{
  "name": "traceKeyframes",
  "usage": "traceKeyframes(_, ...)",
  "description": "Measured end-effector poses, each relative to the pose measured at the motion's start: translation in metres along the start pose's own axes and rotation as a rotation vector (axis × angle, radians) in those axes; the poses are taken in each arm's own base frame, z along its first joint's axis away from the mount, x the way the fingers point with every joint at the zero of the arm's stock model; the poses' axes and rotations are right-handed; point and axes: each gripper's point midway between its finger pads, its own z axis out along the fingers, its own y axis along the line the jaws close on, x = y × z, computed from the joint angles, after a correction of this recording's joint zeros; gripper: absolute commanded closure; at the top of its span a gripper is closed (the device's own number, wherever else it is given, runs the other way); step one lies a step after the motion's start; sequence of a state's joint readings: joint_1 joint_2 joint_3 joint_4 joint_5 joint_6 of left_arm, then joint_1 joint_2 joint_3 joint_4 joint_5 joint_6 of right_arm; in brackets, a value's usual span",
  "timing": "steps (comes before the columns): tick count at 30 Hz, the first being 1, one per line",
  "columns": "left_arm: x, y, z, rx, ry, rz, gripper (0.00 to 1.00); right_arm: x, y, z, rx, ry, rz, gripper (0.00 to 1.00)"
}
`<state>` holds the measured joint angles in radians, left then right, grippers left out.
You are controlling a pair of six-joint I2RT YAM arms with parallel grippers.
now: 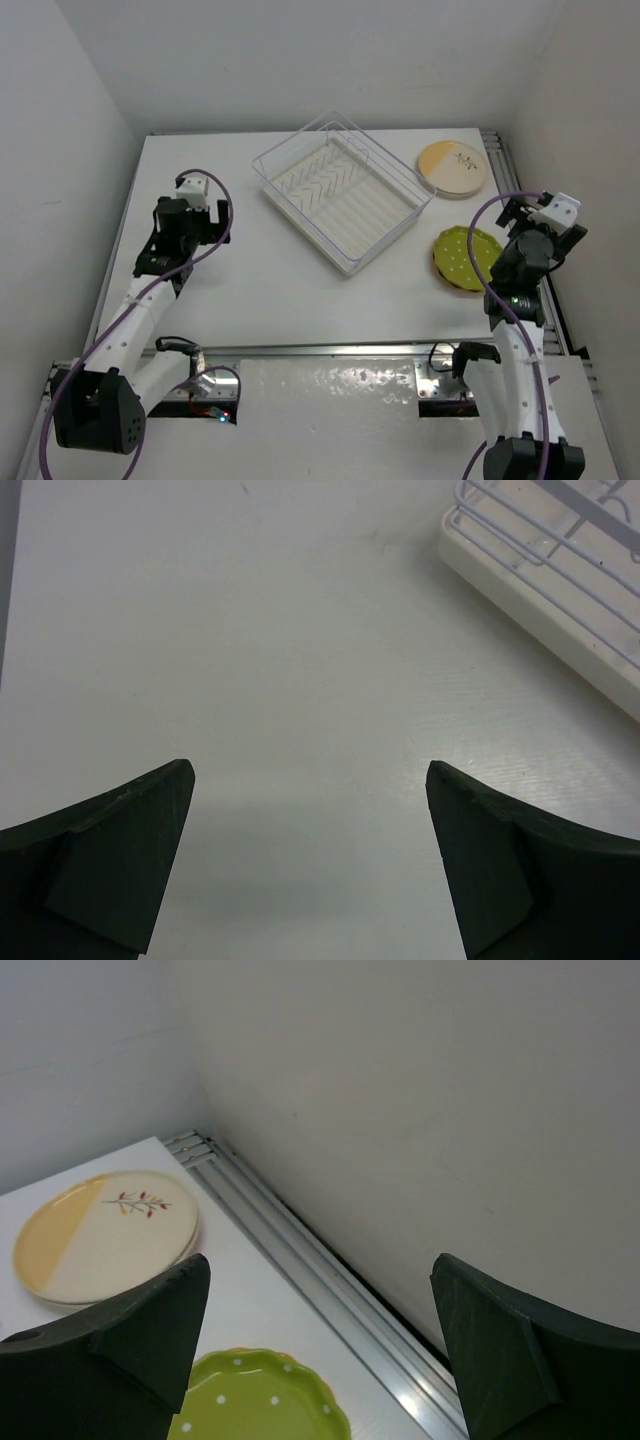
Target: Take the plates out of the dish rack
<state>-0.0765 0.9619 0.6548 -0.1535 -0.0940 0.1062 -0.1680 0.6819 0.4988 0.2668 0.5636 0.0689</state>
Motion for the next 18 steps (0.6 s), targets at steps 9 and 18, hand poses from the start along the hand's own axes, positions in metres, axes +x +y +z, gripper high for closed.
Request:
traceKeyframes(9,0.001,-0.005,0.000,0.008,0.003,-0.094,0.00,0.003,-0.020,-0.013,0.056,0.005,-0.065,0.09)
traceKeyframes(18,0.002,-0.007,0.000,0.010,0.009,-0.114,0.00,0.007,-0.022,-0.014,0.063,0.022,-0.098,0.09)
